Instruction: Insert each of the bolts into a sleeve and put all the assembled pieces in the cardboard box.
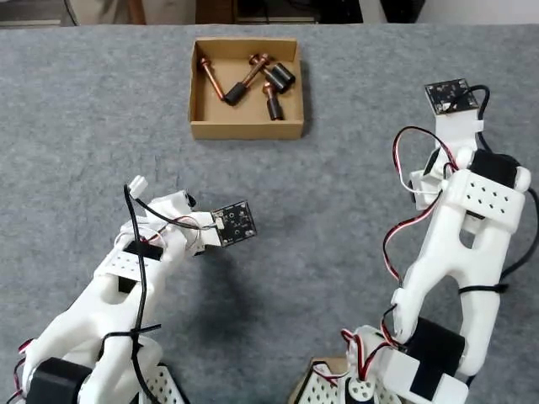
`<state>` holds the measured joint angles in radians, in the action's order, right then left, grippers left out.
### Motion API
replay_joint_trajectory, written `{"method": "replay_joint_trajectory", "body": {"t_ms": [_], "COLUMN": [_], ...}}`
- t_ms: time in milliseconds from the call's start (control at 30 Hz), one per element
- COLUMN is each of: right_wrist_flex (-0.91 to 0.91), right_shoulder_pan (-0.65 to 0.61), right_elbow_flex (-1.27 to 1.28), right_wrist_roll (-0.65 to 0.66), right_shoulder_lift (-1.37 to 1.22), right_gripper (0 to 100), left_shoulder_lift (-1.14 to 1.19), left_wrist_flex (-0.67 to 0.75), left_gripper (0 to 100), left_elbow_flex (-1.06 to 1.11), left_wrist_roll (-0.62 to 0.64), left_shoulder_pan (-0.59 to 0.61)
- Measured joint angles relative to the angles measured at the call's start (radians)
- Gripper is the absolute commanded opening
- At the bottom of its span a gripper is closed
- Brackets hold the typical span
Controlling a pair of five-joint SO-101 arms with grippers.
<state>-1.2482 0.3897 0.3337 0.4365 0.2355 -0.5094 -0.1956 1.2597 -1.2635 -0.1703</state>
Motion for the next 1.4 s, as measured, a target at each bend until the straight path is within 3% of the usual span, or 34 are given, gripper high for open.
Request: {"method": "replay_joint_trajectory", "body": {"t_ms": [100,233,333,533,633,833,1100,1400], "right_wrist_flex": [0.000,0.000,0.000,0.000,0.000,0.000,0.000,0.000], "right_shoulder_pan": [0.000,-0.012,-0.041,-0.103,-0.135,-0.195,-0.196,-0.196], "right_elbow_flex": [0.000,0.000,0.000,0.000,0.000,0.000,0.000,0.000], "right_wrist_roll": [0.000,0.000,0.000,0.000,0.000,-0.023,-0.051,-0.051], "right_shoulder_lift": [0.000,0.000,0.000,0.000,0.000,0.000,0.000,0.000], "right_gripper": [0.2,0.2,0.2,0.2,0.2,0.2,0.2,0.2], "left_shoulder_lift": [0.000,0.000,0.000,0.003,0.015,0.051,0.181,0.414], "left_wrist_flex": [0.000,-0.084,-0.344,-1.049,-1.224,-1.275,-1.275,-1.289], "left_gripper": [26,26,26,26,26,26,26,26], "left_elbow_flex": [-0.009,-0.123,-0.315,-0.772,-0.864,-0.885,-0.913,-1.079], "left_wrist_roll": [0.009,0.143,0.264,0.463,0.609,0.925,1.491,1.784], "left_shoulder_pan": [0.005,0.011,0.017,-0.028,-0.049,-0.071,-0.071,-0.071]}}
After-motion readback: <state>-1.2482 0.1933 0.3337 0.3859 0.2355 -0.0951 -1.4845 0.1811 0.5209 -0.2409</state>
